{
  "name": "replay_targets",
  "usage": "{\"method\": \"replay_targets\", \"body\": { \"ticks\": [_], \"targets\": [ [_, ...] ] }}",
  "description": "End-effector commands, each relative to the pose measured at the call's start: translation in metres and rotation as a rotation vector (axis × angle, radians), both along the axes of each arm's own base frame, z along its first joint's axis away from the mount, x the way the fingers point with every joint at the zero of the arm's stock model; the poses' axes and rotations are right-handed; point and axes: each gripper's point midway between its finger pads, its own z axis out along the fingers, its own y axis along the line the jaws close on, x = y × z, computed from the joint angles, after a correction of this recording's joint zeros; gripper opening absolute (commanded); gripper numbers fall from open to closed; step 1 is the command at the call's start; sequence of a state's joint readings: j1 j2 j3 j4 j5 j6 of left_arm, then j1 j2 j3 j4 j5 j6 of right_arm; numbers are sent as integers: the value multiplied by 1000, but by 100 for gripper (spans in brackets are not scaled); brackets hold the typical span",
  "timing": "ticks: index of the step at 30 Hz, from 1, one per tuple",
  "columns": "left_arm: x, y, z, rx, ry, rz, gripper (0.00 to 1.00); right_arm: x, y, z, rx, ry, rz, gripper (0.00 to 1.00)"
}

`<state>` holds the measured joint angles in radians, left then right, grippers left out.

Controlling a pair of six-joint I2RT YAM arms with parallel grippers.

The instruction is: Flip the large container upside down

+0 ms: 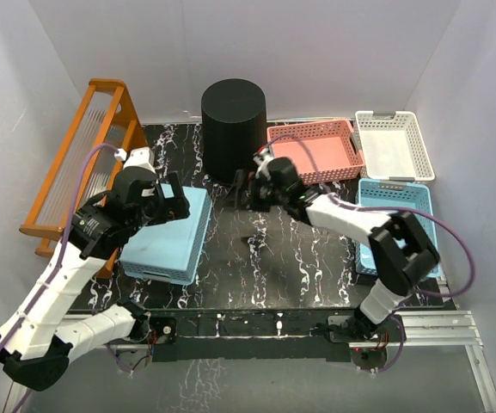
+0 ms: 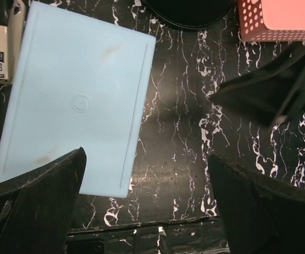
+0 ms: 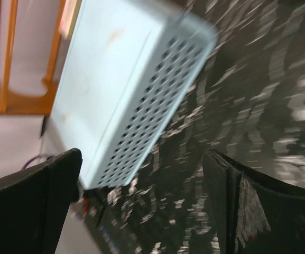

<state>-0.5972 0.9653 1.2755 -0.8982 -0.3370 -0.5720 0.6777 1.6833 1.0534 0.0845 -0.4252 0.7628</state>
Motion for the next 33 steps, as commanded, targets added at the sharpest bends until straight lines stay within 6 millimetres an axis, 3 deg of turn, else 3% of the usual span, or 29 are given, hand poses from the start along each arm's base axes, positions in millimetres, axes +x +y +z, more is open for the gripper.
{"method": "replay_targets", "body": {
  "ticks": [1,3,7,14,17,21,24,26,29,30,31,33],
  "targets": [
    [3,-18,-19,1,89,-59,99,63,-89,36,-232,-235,-239,98],
    [7,-31,-29,-22,122,-90,99,81,-118,49,-291,-260,-328,98],
    [10,-59,-36,-110,120,-192,99,113,-148,75,-314,-329,-471,98],
    [6,-70,-33,-165,115,-241,99,176,-136,83,-303,-411,-546,98],
    [-1,-71,-29,-202,95,-250,99,206,-114,77,-257,-443,-521,98],
    [-9,-64,-27,-222,81,-232,99,226,-41,69,-88,-471,-300,98],
    [-13,-61,-32,-228,88,-222,99,229,19,53,-86,-452,-99,97],
    [-16,-59,-35,-227,98,-214,99,226,44,53,-77,-443,-21,95],
    [-18,-58,-38,-228,102,-210,99,215,49,68,-66,-498,8,96],
    [-18,-58,-39,-229,98,-210,99,213,41,77,-73,-526,-19,97],
    [-17,-58,-40,-230,94,-214,99,210,29,99,-82,-575,-59,98],
    [-15,-62,-42,-234,90,-227,99,209,2,113,-134,-628,-138,98]
  ]
}}
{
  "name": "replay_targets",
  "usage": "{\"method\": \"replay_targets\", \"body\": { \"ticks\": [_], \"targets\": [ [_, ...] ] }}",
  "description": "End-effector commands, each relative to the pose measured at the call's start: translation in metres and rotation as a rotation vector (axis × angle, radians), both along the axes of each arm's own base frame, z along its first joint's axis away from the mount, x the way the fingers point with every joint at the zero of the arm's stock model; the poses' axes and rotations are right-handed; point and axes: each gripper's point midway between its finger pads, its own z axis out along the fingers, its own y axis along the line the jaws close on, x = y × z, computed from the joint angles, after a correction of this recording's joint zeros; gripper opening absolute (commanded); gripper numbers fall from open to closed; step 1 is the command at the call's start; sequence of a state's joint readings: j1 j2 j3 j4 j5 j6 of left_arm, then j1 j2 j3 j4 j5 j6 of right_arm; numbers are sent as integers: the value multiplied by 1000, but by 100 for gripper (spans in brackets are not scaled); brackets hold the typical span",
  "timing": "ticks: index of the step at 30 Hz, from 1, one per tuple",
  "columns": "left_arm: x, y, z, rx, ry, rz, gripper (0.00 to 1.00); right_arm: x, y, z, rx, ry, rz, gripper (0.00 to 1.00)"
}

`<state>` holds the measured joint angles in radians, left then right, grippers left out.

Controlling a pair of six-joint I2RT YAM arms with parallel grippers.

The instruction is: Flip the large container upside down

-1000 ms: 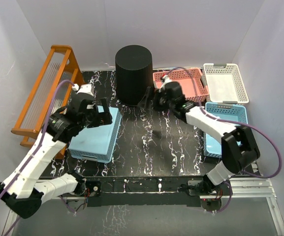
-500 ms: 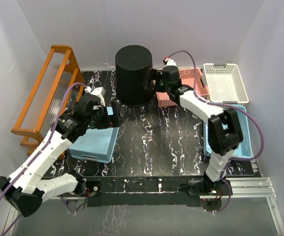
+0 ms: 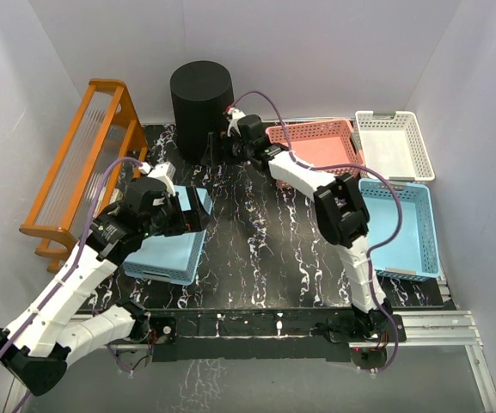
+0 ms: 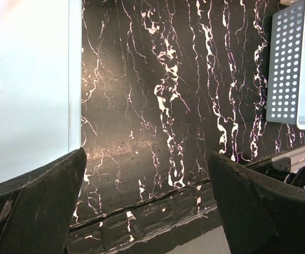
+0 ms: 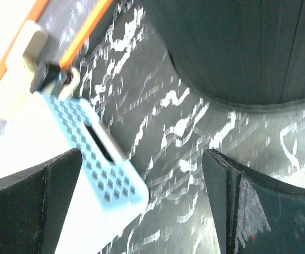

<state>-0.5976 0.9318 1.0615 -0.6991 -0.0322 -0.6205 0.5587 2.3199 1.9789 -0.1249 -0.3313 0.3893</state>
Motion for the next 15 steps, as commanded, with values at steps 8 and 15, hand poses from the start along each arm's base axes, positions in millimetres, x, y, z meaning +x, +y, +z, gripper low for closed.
{"method": "replay_targets", "body": {
  "ticks": [8,15],
  "targets": [
    [11,-19,3,-31,-40,-79,99,16,-144,67,-361,-256,-432,98],
    [13,-21,1,-35,-41,-74,99,19,-176,15,-603,-175,-485,98]
  ]
}}
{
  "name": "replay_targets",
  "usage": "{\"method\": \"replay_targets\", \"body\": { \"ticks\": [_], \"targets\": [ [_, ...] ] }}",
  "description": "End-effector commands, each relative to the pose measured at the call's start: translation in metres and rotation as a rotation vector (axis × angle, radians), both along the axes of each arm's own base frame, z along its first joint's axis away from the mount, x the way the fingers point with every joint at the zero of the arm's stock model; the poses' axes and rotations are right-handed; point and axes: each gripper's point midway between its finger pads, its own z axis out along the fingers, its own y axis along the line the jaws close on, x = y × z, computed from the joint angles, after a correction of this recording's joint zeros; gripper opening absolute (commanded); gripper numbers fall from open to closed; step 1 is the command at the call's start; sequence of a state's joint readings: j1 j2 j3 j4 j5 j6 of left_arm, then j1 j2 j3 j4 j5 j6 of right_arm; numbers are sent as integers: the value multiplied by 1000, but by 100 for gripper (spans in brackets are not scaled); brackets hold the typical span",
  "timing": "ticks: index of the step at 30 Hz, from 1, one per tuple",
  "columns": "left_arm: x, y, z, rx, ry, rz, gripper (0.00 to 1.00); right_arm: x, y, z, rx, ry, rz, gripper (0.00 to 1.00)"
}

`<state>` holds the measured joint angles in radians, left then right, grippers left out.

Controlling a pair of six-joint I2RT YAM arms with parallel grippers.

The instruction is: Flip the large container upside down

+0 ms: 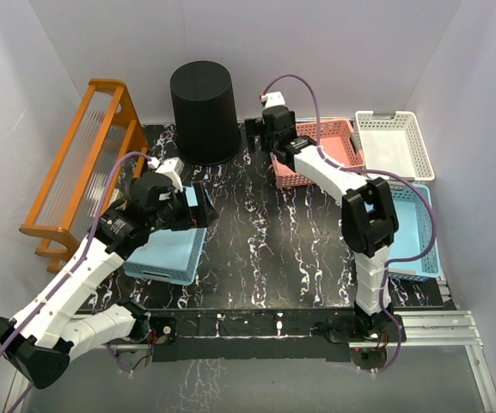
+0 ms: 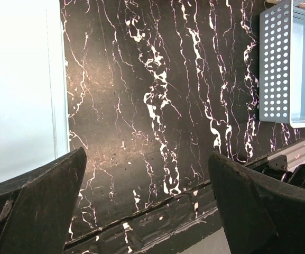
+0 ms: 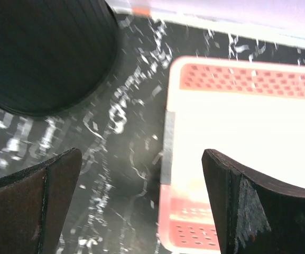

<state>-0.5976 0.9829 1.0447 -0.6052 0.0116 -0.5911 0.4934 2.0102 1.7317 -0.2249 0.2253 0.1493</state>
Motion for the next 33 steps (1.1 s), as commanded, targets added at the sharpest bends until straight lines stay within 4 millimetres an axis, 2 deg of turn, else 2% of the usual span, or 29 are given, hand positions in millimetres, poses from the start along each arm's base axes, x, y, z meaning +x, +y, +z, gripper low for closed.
{"method": "replay_targets", "body": {
  "ticks": [1,3,4,5,9,12,13,17,22,25,27,29,33],
  "targets": [
    [0,-4,4,-21,-19,-22,99,-1,-20,-40,-196,90,-45,98],
    [-2,-6,3,-29,-11,-28,99,-1,-19,-53,-218,131,-16,98],
    [-3,-5,3,-34,-11,-27,99,0,-17,-59,-227,145,-2,92],
    [-4,-5,3,-39,-10,-25,99,0,-16,-63,-234,158,4,83],
    [-7,-1,3,-45,-19,-7,99,-3,-12,-65,-209,174,12,32],
    [-7,0,4,-48,-22,-3,99,-8,-11,-57,-182,174,10,6],
    [-7,0,3,-46,-21,-4,99,-11,-12,-52,-172,177,10,0],
    [-5,-2,-3,-38,-18,-14,99,-34,-2,-14,-52,175,49,0],
    [1,0,-7,-11,-32,-3,99,-88,20,63,216,137,193,0],
    [5,1,-7,-36,-50,29,99,-130,26,124,377,77,298,0],
    [5,0,-6,-62,-65,42,99,-154,32,152,471,46,374,0],
    [6,4,-5,-67,-85,62,99,-178,35,174,561,17,443,0],
    [7,11,5,-69,-136,84,99,-208,33,198,733,-12,501,0]
  ]
}}
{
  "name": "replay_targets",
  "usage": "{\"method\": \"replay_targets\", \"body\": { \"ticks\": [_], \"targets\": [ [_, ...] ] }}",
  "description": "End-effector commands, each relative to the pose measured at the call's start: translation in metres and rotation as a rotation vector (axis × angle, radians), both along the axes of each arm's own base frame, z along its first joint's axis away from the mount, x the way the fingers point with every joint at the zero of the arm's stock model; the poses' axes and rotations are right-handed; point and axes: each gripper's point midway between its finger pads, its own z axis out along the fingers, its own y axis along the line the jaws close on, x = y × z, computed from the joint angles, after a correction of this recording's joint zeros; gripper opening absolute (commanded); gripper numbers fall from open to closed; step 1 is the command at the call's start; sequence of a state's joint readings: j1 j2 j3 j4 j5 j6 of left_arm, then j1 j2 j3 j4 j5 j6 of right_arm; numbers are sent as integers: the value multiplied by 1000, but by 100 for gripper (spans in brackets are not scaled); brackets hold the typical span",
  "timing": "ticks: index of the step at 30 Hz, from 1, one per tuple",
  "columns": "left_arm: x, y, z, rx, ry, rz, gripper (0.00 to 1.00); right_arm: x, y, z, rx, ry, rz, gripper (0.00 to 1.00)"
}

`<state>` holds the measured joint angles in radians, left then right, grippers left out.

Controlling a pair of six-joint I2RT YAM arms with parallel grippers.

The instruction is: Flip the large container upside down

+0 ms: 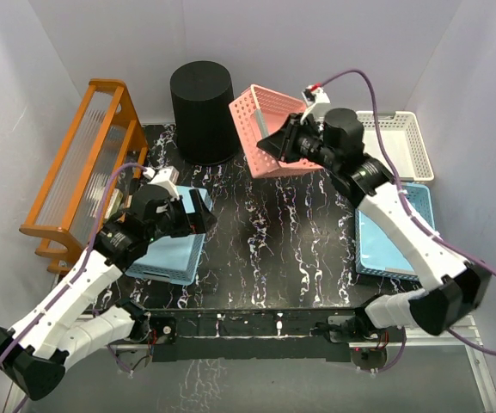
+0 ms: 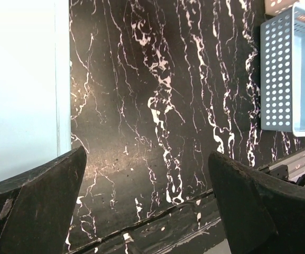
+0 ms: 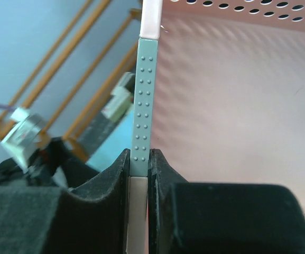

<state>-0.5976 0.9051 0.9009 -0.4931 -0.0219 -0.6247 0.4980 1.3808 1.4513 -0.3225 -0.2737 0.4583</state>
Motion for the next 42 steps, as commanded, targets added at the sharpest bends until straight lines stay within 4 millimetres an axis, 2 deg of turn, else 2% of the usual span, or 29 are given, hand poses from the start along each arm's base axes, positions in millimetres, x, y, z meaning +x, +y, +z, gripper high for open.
{"method": "replay_targets", "body": {
  "ticks": [1,5,8,11,17,23,28,33,39,42],
  "targets": [
    [6,7,27,-36,-111,42,99,-32,18,32,260,-8,155,0],
    [4,11,28,-26,-114,47,99,-47,18,31,417,70,272,0],
    [0,15,30,-27,-121,53,99,-57,10,30,514,97,333,0],
    [-3,19,32,-31,-127,67,99,-63,-1,9,571,163,366,0],
    [-6,21,29,-56,-131,78,99,-80,-19,-9,734,271,451,0],
    [-4,18,30,-53,-129,71,99,-97,-31,-3,914,316,547,0],
    [-2,17,29,-44,-125,65,99,-89,-38,-19,1005,408,537,0],
    [-2,16,28,-46,-124,61,99,-81,-46,-45,1036,488,512,0],
    [-3,16,30,-47,-131,62,99,-59,-55,-98,998,627,406,1],
    [-2,16,32,-49,-134,60,99,-49,-70,-114,993,623,345,12]
  ]
}}
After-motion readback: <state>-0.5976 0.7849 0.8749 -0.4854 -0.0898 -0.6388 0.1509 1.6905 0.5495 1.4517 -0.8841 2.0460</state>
